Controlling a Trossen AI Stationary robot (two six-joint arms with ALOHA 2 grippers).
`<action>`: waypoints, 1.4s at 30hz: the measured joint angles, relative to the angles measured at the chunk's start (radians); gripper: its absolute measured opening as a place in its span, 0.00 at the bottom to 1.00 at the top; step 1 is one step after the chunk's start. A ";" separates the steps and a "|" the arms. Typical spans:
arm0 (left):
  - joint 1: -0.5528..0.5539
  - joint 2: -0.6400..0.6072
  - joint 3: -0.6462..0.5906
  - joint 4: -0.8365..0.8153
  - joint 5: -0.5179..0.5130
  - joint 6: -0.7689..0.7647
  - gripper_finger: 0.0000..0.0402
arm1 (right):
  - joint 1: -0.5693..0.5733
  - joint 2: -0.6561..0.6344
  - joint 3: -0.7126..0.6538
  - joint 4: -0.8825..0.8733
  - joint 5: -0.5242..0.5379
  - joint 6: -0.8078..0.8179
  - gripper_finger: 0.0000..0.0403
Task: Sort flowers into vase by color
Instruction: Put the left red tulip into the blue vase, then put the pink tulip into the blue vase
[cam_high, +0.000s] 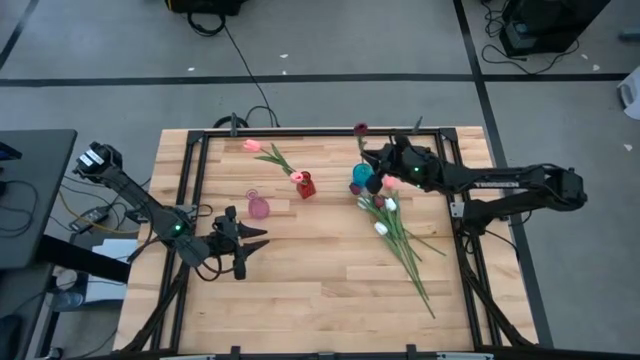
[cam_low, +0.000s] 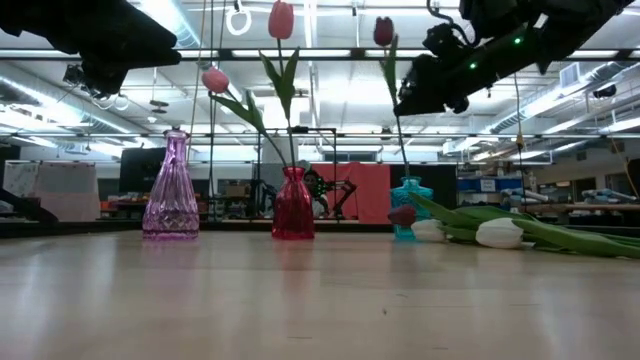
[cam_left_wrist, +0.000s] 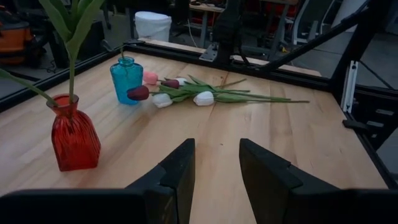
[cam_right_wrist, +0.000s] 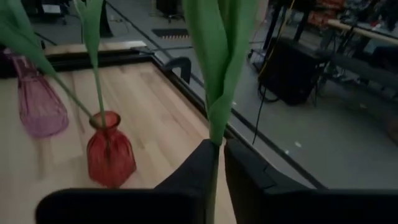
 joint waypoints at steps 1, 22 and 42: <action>0.000 0.000 0.000 -0.001 0.000 0.000 0.33 | 0.000 -0.015 0.000 -0.029 0.000 0.005 0.15; 0.002 0.000 0.000 -0.008 0.007 0.011 0.33 | 0.005 0.063 0.000 -0.820 -0.140 0.632 0.20; 0.002 0.000 0.000 -0.007 0.006 0.021 0.33 | -0.042 0.290 0.001 -0.647 -0.026 0.623 0.33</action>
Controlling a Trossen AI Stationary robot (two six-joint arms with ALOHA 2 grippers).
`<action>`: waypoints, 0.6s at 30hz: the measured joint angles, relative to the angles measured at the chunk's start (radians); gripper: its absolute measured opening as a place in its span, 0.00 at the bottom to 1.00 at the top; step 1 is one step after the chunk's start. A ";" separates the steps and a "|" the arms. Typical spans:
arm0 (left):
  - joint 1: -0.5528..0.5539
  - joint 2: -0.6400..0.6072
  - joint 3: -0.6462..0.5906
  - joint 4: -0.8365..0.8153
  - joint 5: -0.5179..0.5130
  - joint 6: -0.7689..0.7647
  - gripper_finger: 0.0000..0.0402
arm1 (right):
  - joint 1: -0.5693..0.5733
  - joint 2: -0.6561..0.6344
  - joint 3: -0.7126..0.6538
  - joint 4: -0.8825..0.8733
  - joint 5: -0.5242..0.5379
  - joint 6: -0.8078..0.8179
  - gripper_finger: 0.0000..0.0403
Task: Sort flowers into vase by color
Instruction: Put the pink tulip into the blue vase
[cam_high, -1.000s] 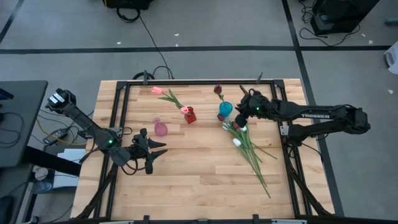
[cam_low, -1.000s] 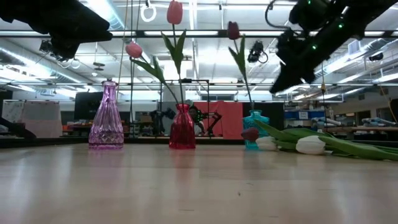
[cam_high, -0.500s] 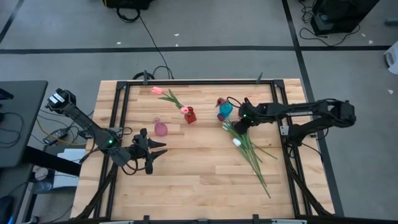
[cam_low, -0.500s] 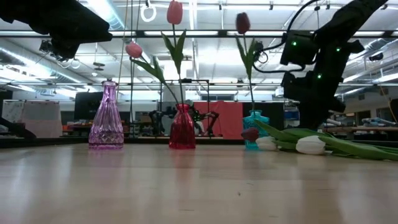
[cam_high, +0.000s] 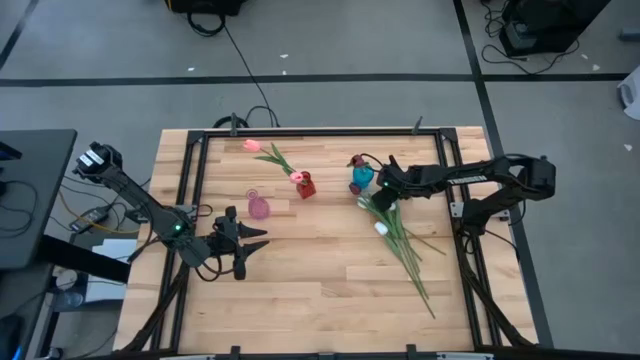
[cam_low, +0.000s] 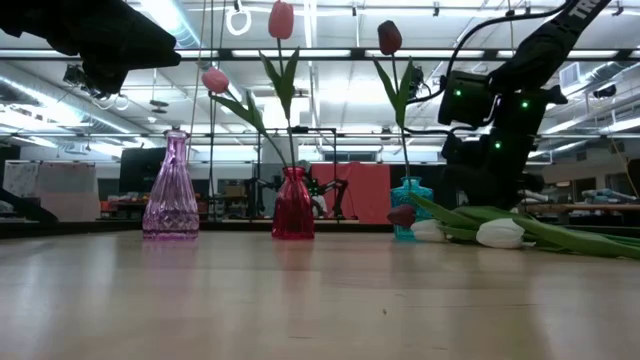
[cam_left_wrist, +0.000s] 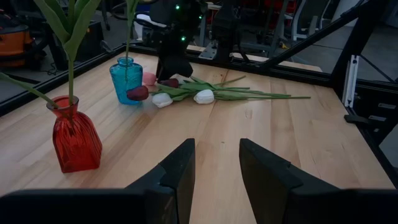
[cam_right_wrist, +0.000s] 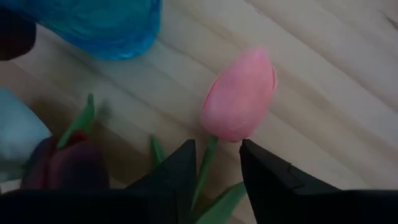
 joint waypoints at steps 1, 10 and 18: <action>0.000 0.000 0.000 0.000 0.000 0.000 0.33 | -0.005 0.009 0.000 0.002 -0.005 0.000 0.31; 0.000 0.000 0.000 0.001 0.000 0.000 0.33 | -0.030 0.069 0.005 0.016 -0.035 -0.005 0.10; 0.000 0.000 0.000 0.000 -0.001 0.000 0.33 | -0.036 -0.137 0.005 0.007 0.019 -0.043 0.05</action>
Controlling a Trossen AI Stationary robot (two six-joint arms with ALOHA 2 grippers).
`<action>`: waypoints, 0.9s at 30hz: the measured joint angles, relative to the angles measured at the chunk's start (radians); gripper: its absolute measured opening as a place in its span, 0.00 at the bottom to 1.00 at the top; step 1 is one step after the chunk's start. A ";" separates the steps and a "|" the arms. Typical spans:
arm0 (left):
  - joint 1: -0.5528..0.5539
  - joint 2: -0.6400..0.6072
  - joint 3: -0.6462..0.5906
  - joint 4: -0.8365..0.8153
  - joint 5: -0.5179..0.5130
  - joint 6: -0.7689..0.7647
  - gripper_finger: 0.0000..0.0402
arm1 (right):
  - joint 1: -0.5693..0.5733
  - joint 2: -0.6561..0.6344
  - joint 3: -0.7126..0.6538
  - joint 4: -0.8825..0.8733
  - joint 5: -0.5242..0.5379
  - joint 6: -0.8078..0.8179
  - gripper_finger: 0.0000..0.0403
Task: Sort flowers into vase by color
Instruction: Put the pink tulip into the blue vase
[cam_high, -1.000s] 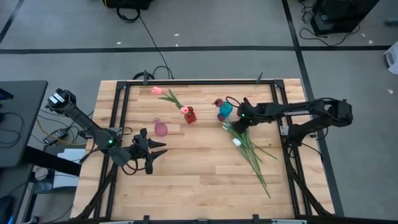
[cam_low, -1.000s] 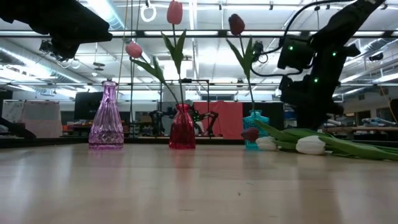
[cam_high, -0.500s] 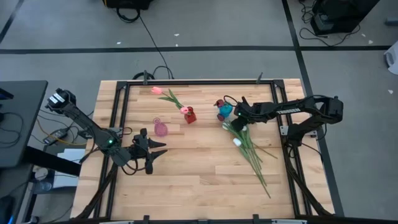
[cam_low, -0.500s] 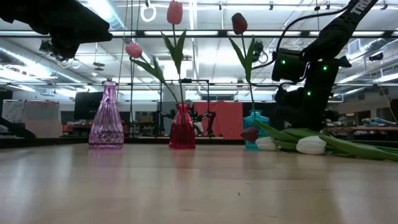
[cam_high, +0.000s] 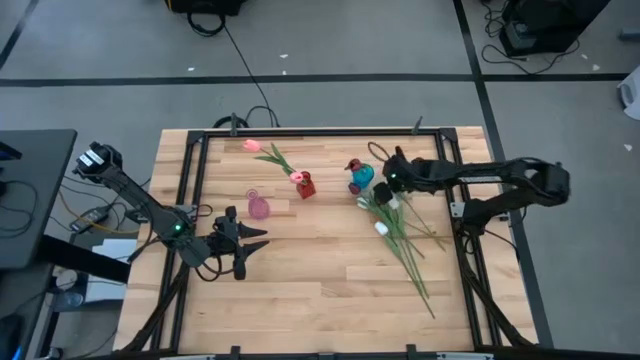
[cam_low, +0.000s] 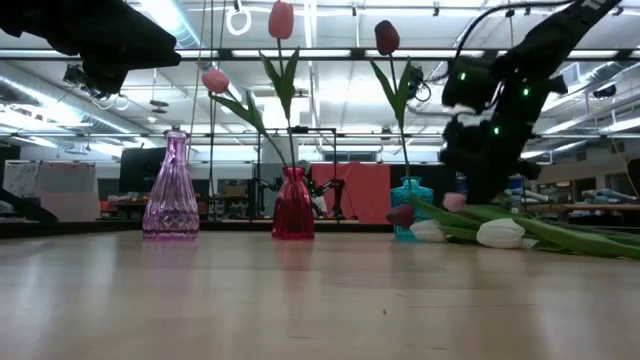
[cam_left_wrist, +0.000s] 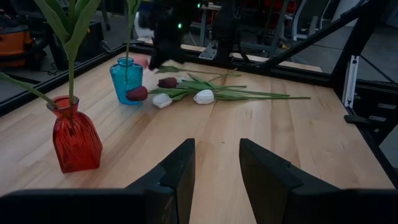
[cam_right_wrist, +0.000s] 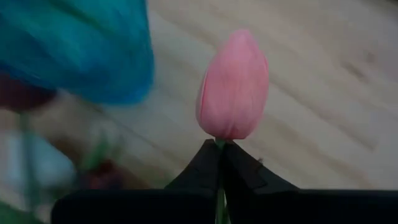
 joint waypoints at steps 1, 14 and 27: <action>0.000 0.000 0.000 0.000 0.000 0.000 0.33 | 0.000 -0.030 -0.001 0.016 -0.005 -0.010 0.05; 0.000 0.000 0.000 0.000 0.000 0.000 0.33 | 0.022 -0.306 0.000 0.720 0.006 -0.284 0.05; 0.000 0.000 0.000 -0.001 0.000 0.002 0.33 | -0.063 -0.306 0.001 1.110 -0.002 -0.431 0.05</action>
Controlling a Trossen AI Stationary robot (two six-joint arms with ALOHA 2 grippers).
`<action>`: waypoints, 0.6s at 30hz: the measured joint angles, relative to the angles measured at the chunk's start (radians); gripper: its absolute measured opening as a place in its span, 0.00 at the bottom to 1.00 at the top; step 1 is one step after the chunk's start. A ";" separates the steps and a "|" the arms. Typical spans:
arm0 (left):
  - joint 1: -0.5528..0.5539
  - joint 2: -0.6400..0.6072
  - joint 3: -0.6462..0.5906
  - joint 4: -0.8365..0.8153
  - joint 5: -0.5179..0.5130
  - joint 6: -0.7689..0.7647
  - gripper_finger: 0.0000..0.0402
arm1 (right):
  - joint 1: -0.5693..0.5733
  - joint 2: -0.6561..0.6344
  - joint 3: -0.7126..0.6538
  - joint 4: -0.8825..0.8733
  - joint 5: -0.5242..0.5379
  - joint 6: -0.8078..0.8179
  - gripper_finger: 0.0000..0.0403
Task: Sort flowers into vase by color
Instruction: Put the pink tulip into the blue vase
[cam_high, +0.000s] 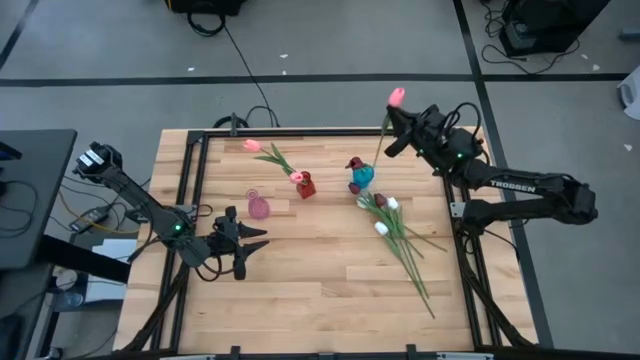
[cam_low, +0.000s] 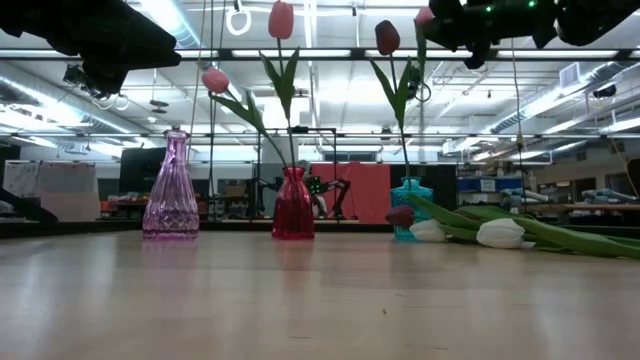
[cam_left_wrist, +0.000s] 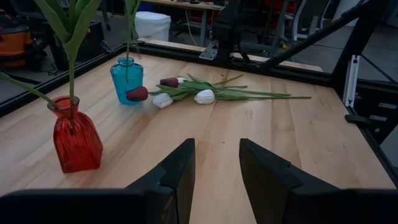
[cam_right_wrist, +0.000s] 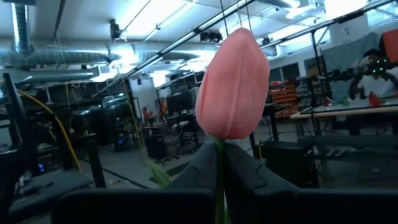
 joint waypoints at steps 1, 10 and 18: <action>0.000 0.000 0.000 0.000 0.000 0.000 0.33 | -0.005 0.000 0.000 0.002 0.000 -0.004 0.05; 0.000 0.000 0.000 0.000 -0.001 0.001 0.33 | -0.032 0.000 0.000 0.033 0.000 -0.004 0.05; 0.000 0.000 0.000 0.000 -0.001 0.002 0.33 | -0.032 0.037 0.000 0.075 0.000 0.004 0.05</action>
